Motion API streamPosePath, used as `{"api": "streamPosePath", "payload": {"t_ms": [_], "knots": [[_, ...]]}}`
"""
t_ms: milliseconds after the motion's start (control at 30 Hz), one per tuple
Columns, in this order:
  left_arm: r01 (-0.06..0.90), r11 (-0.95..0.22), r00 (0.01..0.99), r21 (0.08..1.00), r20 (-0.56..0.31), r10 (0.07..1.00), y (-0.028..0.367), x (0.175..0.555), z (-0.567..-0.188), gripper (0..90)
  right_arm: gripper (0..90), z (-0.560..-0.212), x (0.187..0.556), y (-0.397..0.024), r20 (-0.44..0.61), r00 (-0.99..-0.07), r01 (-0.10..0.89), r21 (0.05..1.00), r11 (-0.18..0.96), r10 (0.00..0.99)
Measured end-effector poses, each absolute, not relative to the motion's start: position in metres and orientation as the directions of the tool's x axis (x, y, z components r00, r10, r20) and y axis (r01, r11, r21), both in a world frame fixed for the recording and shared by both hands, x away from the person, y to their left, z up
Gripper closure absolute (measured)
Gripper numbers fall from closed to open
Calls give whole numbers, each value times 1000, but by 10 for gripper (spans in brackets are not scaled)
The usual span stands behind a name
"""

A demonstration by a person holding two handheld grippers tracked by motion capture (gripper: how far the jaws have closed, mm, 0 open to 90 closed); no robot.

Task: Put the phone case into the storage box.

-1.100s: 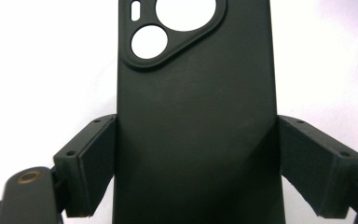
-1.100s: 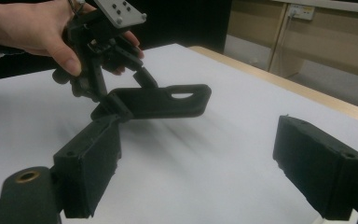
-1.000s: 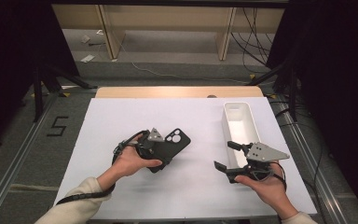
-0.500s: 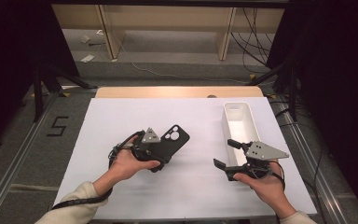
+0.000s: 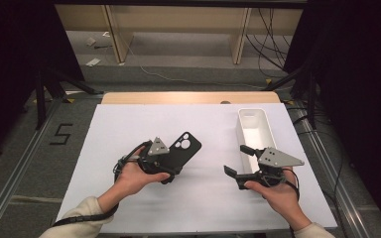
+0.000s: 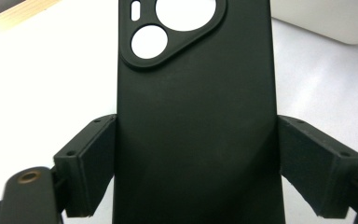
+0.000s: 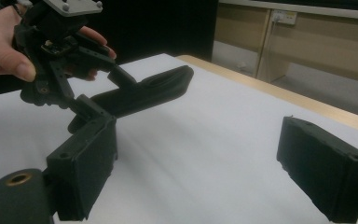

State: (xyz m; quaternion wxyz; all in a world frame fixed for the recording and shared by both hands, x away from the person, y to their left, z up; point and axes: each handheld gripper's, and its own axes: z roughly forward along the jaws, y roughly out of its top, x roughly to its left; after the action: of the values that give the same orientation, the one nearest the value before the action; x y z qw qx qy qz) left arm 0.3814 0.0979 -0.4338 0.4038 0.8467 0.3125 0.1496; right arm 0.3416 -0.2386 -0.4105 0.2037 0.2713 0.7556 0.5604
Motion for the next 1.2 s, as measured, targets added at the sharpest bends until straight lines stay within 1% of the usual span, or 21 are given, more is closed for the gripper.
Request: {"api": "streamPosePath", "payload": {"t_ms": [633,1200], "knots": [[390,-471,765,791,6,644,92,372,-434,161,115,-404,359,-220,12,-745,200,958,207,667],[369,-477,780,797,14,626,84,368,-434,161,123,-400,382,-194,28,-750,218,954,207,661]]}}
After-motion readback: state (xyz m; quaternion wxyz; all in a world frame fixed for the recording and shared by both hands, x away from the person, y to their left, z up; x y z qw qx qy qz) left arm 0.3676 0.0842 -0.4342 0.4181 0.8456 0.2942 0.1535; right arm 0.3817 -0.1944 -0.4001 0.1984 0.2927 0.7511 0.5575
